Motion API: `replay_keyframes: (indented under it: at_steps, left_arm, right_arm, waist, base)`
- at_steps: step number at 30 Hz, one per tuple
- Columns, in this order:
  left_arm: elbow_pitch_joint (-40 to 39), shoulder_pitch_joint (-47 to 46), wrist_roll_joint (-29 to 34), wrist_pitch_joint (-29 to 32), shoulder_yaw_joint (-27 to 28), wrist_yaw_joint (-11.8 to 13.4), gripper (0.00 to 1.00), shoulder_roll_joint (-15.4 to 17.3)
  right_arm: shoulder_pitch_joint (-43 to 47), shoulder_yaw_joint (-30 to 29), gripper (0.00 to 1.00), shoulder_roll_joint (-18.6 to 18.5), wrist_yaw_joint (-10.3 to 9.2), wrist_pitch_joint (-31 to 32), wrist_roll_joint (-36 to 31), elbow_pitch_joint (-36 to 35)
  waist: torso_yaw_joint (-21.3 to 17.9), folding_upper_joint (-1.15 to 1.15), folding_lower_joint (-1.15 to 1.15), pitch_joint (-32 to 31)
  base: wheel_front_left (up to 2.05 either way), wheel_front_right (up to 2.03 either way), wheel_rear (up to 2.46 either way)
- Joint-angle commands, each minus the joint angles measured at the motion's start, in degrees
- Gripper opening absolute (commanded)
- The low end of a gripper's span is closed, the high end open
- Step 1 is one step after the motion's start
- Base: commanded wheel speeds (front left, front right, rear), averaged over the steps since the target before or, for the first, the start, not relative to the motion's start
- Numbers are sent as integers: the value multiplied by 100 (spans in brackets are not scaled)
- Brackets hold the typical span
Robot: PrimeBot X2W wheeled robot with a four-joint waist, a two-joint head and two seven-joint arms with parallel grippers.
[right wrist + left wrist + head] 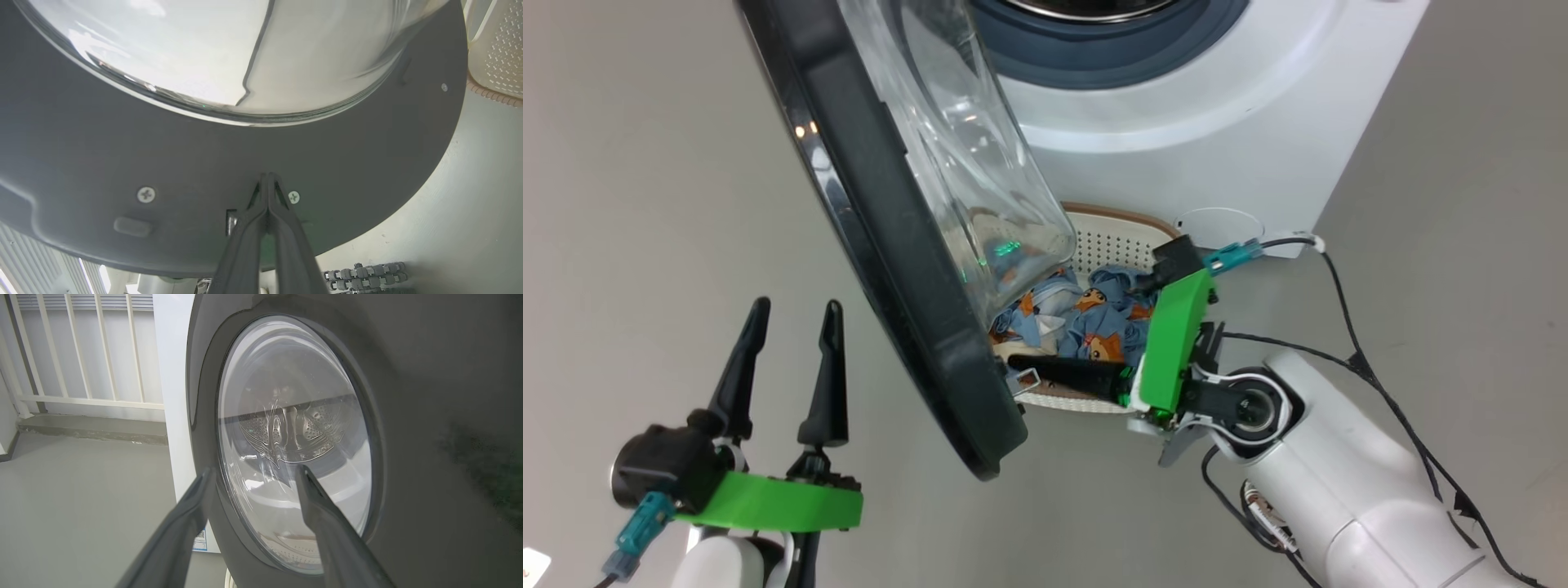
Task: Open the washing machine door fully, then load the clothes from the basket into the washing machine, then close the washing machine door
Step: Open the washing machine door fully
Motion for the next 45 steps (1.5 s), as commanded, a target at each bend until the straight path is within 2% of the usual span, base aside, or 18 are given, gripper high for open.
replay_keyframes:
  at_steps: [1,6,21,22,24,25,26,37,45]
  left_arm:
    - [-122,10,74,-31,221,-18,100,149]
    - [-132,115,73,-31,281,-18,100,199]
    - [-178,541,102,-31,674,-18,100,347]
    - [-184,578,107,-31,707,-18,100,348]
    - [-174,654,100,-31,783,-18,100,344]
    - [-162,687,94,-31,840,-18,100,342]
    - [-151,715,86,-31,893,-18,100,347]
    - [-194,997,136,-31,1192,-18,100,322]
    - [-210,1043,168,-31,1253,-18,100,303]
  right_arm:
    - [1,-58,0,80,11,-106,78,-158]
    - [198,-217,0,-49,11,-275,126,-210]
    - [1032,-644,0,-81,11,-681,444,-927]
    - [1084,-685,11,-91,11,-742,441,-981]
    - [1216,-777,45,-104,11,-871,453,-1066]
    - [1279,-810,94,-123,11,-947,426,-1111]
    - [1332,-838,100,-156,11,-1058,352,-1169]
    - [1811,-919,100,-639,11,-2963,-1182,-1724]
    - [2078,-1028,100,-912,11,-4714,-2551,-1652]
  waist:
    - [-86,0,0,-84]
    - [-247,0,0,-218]
    - [-808,0,0,-570]
    - [-849,0,0,-596]
    - [-927,0,0,-650]
    - [-965,0,0,-677]
    - [-1005,0,0,-704]
    - [-1313,0,0,-889]
    - [-1468,0,0,-917]
  base:
    - [0,0,0]
    - [0,0,0]
    - [0,0,0]
    - [0,0,0]
    - [0,0,0]
    - [0,0,0]
    - [0,0,0]
    - [0,0,0]
    - [0,0,0]
